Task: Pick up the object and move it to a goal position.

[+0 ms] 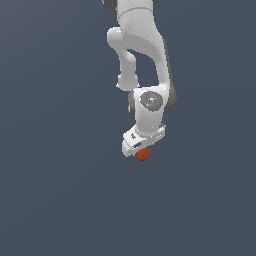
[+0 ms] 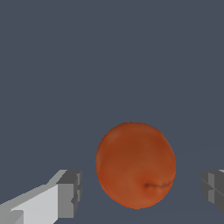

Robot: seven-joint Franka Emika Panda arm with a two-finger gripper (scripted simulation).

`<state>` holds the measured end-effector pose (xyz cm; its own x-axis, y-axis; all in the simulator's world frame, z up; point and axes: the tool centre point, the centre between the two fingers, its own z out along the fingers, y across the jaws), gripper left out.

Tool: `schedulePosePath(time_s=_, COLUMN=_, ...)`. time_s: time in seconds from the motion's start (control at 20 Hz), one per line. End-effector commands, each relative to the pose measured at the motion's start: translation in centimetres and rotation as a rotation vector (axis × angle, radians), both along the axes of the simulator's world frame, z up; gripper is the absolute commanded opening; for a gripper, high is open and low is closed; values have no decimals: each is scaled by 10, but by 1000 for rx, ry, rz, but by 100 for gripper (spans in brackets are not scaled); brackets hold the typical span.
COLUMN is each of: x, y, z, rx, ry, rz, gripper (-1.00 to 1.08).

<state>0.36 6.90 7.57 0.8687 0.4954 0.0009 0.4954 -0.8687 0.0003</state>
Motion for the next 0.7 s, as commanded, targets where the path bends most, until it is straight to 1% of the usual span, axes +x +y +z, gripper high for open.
schedulePosePath(time_s=0.0, x=-1, y=0, z=-14, rx=0, ry=1, rz=2, gripper=100)
schedulePosePath(time_s=0.15, x=-1, y=0, z=-25, rx=0, ry=1, rz=3, gripper=100)
schedulePosePath(time_s=0.35, x=0, y=0, z=-29, rx=0, ry=1, rz=3, gripper=100)
schedulePosePath(time_s=0.4, x=0, y=0, z=-29, rx=0, ry=1, rz=3, gripper=-100)
schedulePosePath(time_s=0.65, x=0, y=0, z=-29, rx=0, ry=1, rz=3, gripper=-100)
